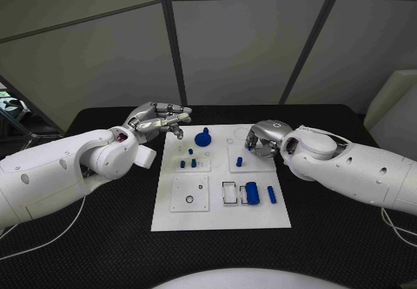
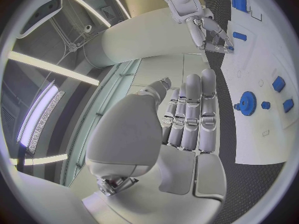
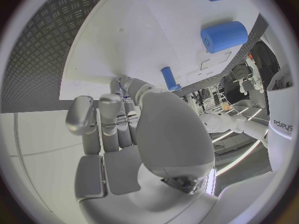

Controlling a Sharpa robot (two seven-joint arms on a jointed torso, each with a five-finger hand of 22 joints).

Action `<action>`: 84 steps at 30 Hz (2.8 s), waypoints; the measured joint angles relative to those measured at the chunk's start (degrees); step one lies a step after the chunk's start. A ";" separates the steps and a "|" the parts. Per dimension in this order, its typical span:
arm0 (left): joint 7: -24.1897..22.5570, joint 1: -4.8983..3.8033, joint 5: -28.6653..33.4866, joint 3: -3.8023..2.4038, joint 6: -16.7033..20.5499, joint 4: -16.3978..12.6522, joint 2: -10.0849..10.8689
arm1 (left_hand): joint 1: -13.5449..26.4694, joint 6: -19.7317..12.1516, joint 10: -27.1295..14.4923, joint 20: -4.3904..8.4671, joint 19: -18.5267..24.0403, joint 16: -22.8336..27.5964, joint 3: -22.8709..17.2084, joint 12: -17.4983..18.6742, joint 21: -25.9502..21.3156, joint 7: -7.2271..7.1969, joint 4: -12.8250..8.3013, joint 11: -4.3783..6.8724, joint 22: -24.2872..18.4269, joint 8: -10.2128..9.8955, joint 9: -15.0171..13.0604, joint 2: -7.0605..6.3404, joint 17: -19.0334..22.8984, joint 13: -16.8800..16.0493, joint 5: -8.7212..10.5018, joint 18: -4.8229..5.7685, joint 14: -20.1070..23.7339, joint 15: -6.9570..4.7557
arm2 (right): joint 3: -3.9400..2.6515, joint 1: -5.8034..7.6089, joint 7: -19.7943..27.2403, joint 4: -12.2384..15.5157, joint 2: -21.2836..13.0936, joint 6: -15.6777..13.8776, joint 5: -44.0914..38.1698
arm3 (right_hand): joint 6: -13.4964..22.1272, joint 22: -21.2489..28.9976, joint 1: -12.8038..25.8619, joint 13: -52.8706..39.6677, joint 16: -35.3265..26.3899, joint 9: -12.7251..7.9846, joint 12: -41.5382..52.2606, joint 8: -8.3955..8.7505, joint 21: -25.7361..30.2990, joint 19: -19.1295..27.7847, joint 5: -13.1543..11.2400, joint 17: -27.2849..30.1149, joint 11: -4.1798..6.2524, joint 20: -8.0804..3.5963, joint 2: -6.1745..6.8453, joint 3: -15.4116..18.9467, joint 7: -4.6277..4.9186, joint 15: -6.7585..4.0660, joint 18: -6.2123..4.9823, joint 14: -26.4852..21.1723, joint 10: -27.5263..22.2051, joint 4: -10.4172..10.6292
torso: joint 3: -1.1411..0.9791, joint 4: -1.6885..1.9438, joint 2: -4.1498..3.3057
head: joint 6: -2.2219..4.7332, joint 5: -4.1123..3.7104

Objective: Assemble the parts on the task board

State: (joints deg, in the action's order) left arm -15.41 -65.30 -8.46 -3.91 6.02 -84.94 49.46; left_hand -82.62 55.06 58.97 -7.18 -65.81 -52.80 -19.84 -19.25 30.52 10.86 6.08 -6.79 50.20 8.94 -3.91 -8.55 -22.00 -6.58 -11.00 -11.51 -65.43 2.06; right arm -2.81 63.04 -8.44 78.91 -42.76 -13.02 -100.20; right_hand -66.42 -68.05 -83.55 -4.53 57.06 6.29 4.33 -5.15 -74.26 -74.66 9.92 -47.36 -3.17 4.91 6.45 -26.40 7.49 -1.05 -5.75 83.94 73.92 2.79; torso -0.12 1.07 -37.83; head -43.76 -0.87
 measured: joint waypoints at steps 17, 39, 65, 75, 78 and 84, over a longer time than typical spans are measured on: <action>0.19 0.00 0.03 0.00 0.03 0.22 0.08 | 0.59 -0.20 -0.71 -0.21 0.20 0.00 0.29 -0.49 -0.44 0.20 0.30 -0.28 -0.40 0.02 0.00 0.59 0.32 0.01 0.00 0.00 0.21 0.21 | -0.14 0.06 -0.22 8.18 -5.07 -4.28 0.01 | 0.03 -0.53 0.01 0.09 0.96 0.22 -0.22 0.06 -0.29 0.00 0.38 -0.40 -0.01 0.00 0.02 -0.42 -0.01 0.00 -0.01 0.00 0.00 -0.42 | 0.07 0.00 0.07 | 0.03 0.16; 0.21 0.00 0.05 0.00 0.11 1.09 -0.91 | 0.58 -0.20 -0.70 -0.20 0.20 0.00 0.30 -0.72 -0.44 0.20 0.31 -0.29 -0.46 0.21 -0.01 0.58 0.37 -0.04 0.00 0.00 0.21 0.21 | -0.25 0.10 -0.04 18.99 -2.09 -7.38 4.15 | 0.14 -1.05 0.24 0.12 1.87 0.20 -0.22 0.35 -0.67 -0.20 1.01 -1.10 -0.01 0.21 0.26 -0.59 -0.11 0.01 -0.02 0.00 -0.01 -0.59 | 0.14 0.13 -0.06 | -0.54 4.36; 0.22 -0.03 0.07 0.00 0.24 1.76 -1.10 | 0.58 -0.20 -0.70 -0.20 0.20 0.00 0.30 -0.71 -0.44 0.20 0.31 -0.29 -0.52 0.21 -0.02 0.58 0.41 -0.02 0.00 0.00 0.21 0.21 | 2.24 -3.25 1.89 13.52 5.56 -4.06 6.69 | 0.05 -1.14 0.80 0.07 2.18 0.18 -0.22 0.74 -0.94 -0.20 1.02 -1.30 -0.02 0.21 0.18 -0.58 0.00 0.01 -0.02 0.00 -0.02 -0.58 | 0.10 0.01 -0.01 | -2.07 7.10; 0.22 -0.03 0.07 0.00 0.23 1.88 -1.22 | 0.58 -0.20 -0.70 -0.20 0.20 0.00 0.30 -0.71 -0.44 0.20 0.31 -0.29 -0.52 0.21 -0.02 0.58 0.41 -0.02 0.00 0.00 0.21 0.21 | 2.58 -3.81 2.06 12.50 6.38 -2.54 6.63 | 0.06 -1.13 0.80 0.08 2.18 0.24 -0.22 0.96 -0.94 -0.20 1.02 -1.29 -0.02 0.21 0.19 -0.58 0.00 0.01 -0.02 0.00 -0.02 -0.58 | 0.10 0.01 -0.01 | -2.29 7.38; 0.23 -0.03 0.08 0.00 0.23 1.88 -1.23 | 0.58 -0.20 -0.69 -0.20 0.20 0.00 0.30 -0.71 -0.44 0.20 0.31 -0.29 -0.57 0.21 -0.02 0.58 0.41 -0.02 0.00 0.00 0.21 0.21 | 2.59 -3.86 2.08 12.19 6.55 -2.16 6.61 | 0.07 -1.13 0.80 0.08 2.18 0.24 -0.22 1.02 -0.94 -0.20 1.01 -1.29 -0.02 0.21 0.19 -0.58 -0.01 0.01 -0.02 0.00 -0.02 -0.58 | 0.10 0.01 -0.01 | -2.42 7.48; 0.26 -0.03 0.08 0.00 0.23 1.87 -1.24 | 0.58 -0.20 -0.69 -0.20 0.20 0.00 0.30 -0.71 -0.44 0.20 0.31 -0.29 -0.56 0.21 -0.02 0.58 0.40 -0.01 0.00 0.00 0.21 0.21 | 2.64 -3.94 2.08 11.76 6.94 -1.53 6.57 | 0.08 -1.13 0.80 0.08 2.18 0.23 -0.43 1.07 -0.93 -0.20 1.23 -1.29 -0.02 0.21 0.19 -0.57 -0.02 0.01 -0.02 0.00 -0.02 -0.58 | 0.12 0.06 -0.01 | -2.54 7.58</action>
State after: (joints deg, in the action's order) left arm -15.15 -65.34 -8.38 -3.91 6.25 -83.07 48.23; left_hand -82.05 54.86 58.28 -7.39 -65.61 -52.80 -19.54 -19.96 30.08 11.05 6.39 -7.08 49.63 9.15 -3.93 -7.98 -21.60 -6.60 -11.00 -11.50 -65.22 2.27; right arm -0.17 59.10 -6.36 90.67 -35.82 -14.56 -93.62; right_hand -66.34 -69.18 -82.75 -4.44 59.23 6.52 3.90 -4.08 -75.20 -74.86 11.16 -48.64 -3.19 5.12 6.64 -26.97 7.47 -1.04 -5.77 83.94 73.90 2.21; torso -0.01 1.13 -37.84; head -46.31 6.71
